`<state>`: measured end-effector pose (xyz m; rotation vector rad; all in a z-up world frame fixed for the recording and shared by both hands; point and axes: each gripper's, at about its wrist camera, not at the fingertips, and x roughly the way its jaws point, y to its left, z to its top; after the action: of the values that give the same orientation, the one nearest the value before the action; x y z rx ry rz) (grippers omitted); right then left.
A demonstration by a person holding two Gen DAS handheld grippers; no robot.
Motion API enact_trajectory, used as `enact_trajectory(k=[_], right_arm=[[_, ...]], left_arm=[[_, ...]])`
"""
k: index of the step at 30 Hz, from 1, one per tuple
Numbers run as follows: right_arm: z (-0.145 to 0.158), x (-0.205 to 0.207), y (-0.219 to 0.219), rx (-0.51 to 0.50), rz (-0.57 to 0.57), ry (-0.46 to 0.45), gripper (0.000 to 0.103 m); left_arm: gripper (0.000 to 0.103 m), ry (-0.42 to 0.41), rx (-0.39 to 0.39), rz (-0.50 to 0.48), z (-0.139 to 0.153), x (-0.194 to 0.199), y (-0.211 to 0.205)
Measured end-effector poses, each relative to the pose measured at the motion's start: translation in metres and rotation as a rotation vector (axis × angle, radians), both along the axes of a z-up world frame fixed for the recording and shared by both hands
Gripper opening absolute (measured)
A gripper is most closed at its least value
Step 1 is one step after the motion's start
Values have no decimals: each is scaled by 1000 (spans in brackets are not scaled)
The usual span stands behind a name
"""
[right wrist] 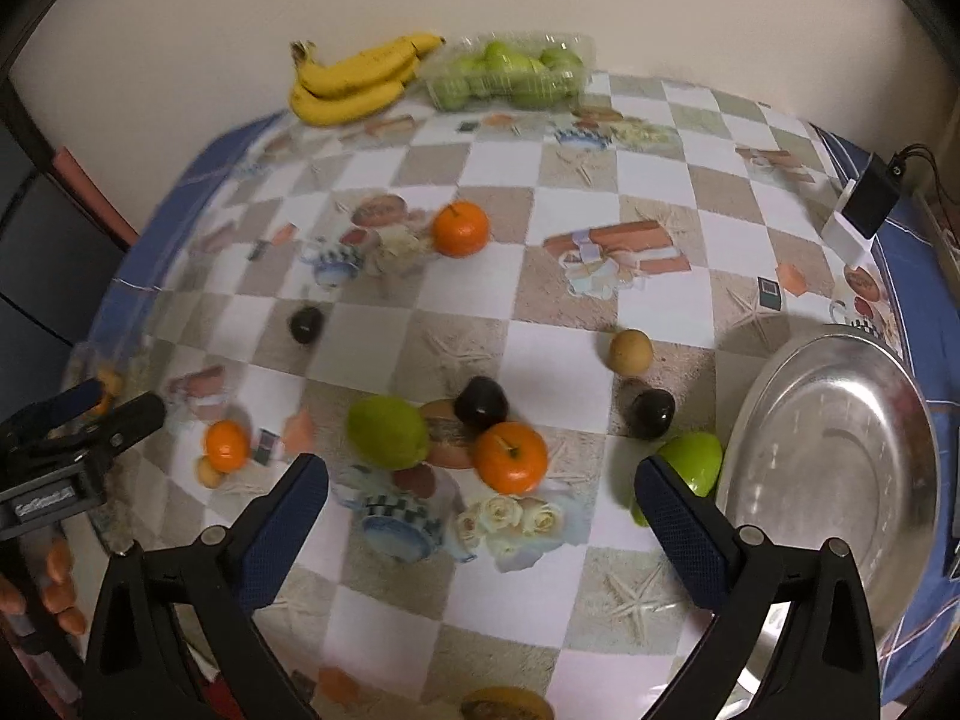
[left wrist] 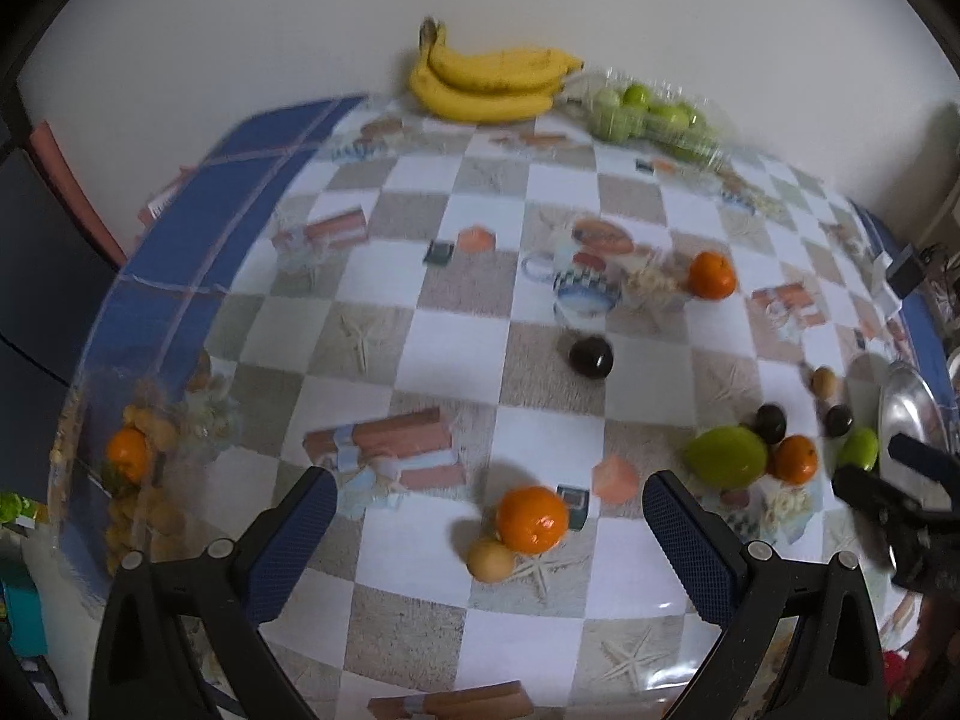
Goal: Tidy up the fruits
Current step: 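Grasp the small yellow fruit with the left tool while the right tool grasps an orange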
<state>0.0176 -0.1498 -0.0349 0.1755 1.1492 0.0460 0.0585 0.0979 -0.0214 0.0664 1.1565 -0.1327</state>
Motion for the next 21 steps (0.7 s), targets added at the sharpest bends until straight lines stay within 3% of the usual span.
enact_trajectory(k=[3,5,8,15,21], right_arm=[[-14,8,-4,-9,-4,45,85],[-23,12,-8,-5,-11,70,78],[-32,18,-12,10,-18,99,69],[-46,23,-14,0,-22,145,56],[-53,27,-11,0,-7,164,47]], left_arm=[[96,51,-2,11,-16,1,4],[85,87,-9,1,-26,1,3],[80,135,-18,-19,-40,-2,3],[69,162,17,-95,-54,-11,-2],[51,184,15,-127,-66,-12,-3]])
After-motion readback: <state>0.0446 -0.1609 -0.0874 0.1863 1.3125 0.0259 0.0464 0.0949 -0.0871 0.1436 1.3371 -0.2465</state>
